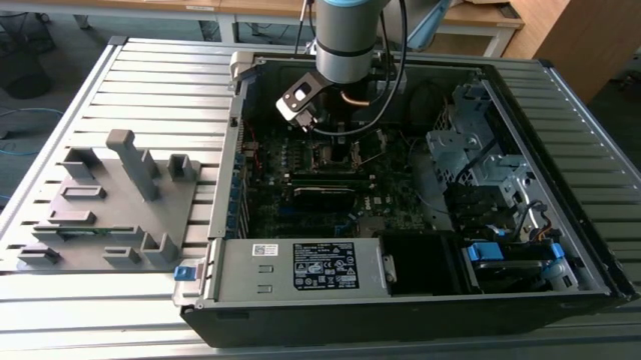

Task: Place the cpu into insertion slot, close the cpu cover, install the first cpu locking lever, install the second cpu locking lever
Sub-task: 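Place the cpu into insertion slot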

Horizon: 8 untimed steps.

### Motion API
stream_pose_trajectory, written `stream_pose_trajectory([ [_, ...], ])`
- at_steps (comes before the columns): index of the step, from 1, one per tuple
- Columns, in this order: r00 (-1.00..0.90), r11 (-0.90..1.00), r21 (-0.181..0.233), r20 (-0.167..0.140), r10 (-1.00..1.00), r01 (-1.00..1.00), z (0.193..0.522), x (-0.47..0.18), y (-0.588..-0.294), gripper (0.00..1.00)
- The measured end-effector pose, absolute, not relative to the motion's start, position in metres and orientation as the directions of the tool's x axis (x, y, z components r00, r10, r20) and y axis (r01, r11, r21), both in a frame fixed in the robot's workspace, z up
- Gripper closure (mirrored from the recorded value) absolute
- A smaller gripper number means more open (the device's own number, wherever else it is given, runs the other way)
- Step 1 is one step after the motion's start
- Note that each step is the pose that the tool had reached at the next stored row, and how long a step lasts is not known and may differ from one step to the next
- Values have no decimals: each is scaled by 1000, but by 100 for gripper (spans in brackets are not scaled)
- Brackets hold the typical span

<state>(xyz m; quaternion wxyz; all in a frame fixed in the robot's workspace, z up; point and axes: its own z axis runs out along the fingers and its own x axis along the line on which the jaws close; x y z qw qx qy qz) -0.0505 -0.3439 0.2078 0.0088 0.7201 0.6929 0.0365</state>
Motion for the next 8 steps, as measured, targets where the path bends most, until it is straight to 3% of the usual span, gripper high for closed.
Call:
stream_pose_trajectory([
  [1, 37, -40, 63, 40, 998, 997, 208, -51, -344, 53],
  [3, 37, -40, 63, 40, 998, 997, 208, -51, -344, 65],
  [4, 37, -40, 63, 40, 998, 997, 208, -51, -344, 65],
  [8, 37, -40, 63, 40, 998, 997, 208, -51, -344, 82],
])
